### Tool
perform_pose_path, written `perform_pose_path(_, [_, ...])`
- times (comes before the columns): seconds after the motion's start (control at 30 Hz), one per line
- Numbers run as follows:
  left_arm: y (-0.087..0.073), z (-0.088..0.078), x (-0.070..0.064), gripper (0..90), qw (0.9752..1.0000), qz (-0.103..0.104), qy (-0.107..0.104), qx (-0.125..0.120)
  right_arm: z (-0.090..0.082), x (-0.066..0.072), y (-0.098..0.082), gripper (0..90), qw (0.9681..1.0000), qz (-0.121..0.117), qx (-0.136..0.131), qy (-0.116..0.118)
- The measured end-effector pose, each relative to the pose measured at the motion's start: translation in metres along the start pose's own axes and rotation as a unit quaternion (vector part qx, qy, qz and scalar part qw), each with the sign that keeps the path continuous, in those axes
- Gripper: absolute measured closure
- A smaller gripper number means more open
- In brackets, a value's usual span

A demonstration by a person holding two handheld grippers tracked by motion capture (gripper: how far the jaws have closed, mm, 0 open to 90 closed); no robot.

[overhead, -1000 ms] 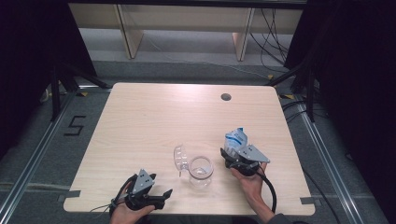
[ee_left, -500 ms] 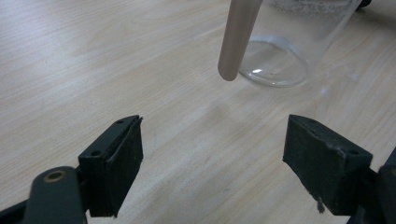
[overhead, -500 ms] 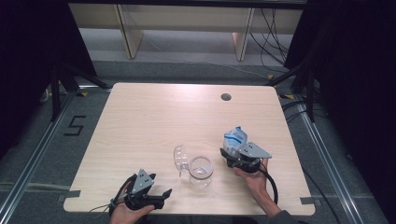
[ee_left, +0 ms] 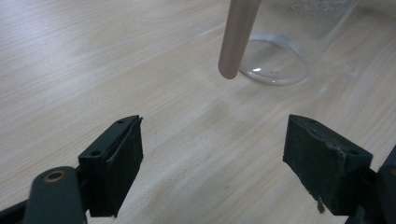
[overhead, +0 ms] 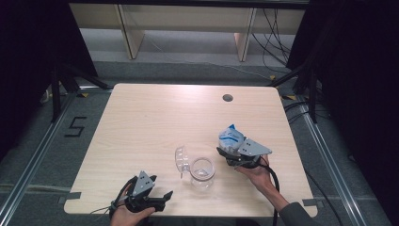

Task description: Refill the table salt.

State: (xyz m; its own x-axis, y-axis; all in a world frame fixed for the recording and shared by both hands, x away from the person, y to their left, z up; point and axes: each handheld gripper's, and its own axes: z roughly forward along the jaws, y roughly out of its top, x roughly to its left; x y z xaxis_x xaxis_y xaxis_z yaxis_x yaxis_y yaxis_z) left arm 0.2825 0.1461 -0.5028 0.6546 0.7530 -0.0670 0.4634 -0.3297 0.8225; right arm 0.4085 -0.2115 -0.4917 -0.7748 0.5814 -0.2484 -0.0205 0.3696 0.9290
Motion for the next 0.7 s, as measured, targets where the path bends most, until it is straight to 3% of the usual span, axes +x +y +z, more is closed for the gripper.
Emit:
perform_pose_path(0.13, [0.001,-0.001,0.0,19.1,1.0,0.007,-0.001,-0.004,-0.001,-0.003,0.002,42.0,0.9991,-0.04,0.01,-0.005])
perform_pose_path(0.2, [0.0,-0.002,0.001,19.0,0.9999,0.011,0.003,0.002,-0.002,-0.001,0.004,42.0,0.9991,-0.04,0.014,-0.01])
perform_pose_path(0.27, [0.0,-0.002,0.0,19.0,0.9999,0.011,0.001,0.001,-0.002,-0.004,0.007,42.1,0.9975,-0.069,0.007,-0.011])
perform_pose_path(0.37, [0.001,-0.002,0.001,18.8,1.0,0.008,-0.001,-0.002,-0.003,-0.001,0.009,42.1,0.9976,-0.067,0.006,-0.016])
perform_pose_path(0.47, [0.001,-0.002,-0.001,18.8,1.0,0.001,-0.002,-0.004,-0.004,0.001,0.009,42.1,0.9954,-0.09,0.02,-0.028])
perform_pose_path(0.5, [0.001,-0.002,0.0,18.8,0.9999,0.01,-0.002,-0.005,-0.003,0.002,0.008,42.1,0.9947,-0.095,0.021,-0.033])
perform_pose_path(0.7, [0.001,-0.004,0.0,18.8,1.0,0.006,0.0,-0.004,-0.002,0.008,0.01,42.2,0.9903,-0.131,0.028,-0.04])
